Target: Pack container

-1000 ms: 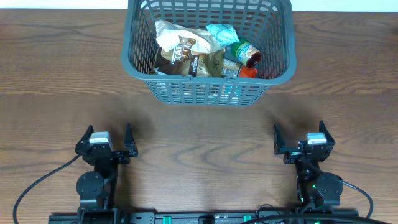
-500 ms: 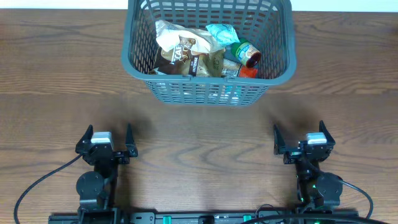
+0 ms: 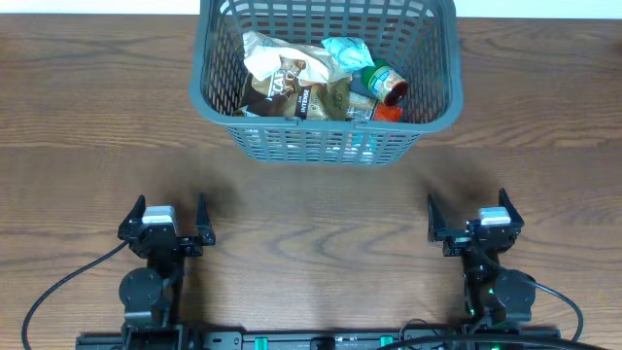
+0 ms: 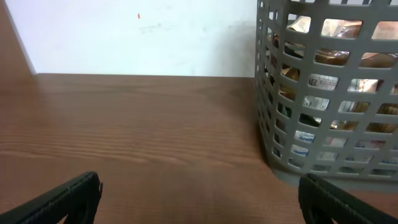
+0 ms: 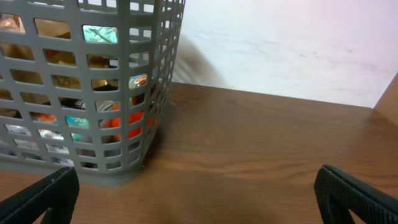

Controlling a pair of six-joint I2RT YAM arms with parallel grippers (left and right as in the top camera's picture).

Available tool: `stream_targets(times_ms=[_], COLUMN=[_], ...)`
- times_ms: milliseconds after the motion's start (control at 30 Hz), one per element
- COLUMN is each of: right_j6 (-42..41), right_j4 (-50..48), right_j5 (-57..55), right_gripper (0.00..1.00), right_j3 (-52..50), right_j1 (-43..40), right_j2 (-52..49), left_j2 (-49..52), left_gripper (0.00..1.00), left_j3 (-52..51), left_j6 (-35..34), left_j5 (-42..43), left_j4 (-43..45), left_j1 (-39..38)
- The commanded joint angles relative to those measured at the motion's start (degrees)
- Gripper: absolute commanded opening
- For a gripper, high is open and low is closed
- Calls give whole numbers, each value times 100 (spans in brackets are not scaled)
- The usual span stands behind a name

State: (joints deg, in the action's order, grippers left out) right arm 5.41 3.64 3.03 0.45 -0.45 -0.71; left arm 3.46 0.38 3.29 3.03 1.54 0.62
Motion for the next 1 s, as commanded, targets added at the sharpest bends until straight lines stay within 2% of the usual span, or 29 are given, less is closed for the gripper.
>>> stream_targets(times_ms=[0, 467, 700, 967], right_j6=[-63, -63, -63, -63], right_j4=[22, 22, 22, 22], right_j5=[-20, -20, -20, -17], right_gripper=[99, 99, 99, 99], right_j3=[-15, -15, -15, -15], right_j1=[44, 44, 44, 44], right_j2=[44, 44, 44, 44], left_j2=[-26, -26, -26, -9], left_gripper=[99, 99, 99, 99], left_j3=[-15, -15, -15, -15], left_j6=[101, 101, 98, 98], left_j5=[59, 59, 59, 57], left_j4=[15, -4, -546, -533], left_j1=[-11, -11, -11, -11])
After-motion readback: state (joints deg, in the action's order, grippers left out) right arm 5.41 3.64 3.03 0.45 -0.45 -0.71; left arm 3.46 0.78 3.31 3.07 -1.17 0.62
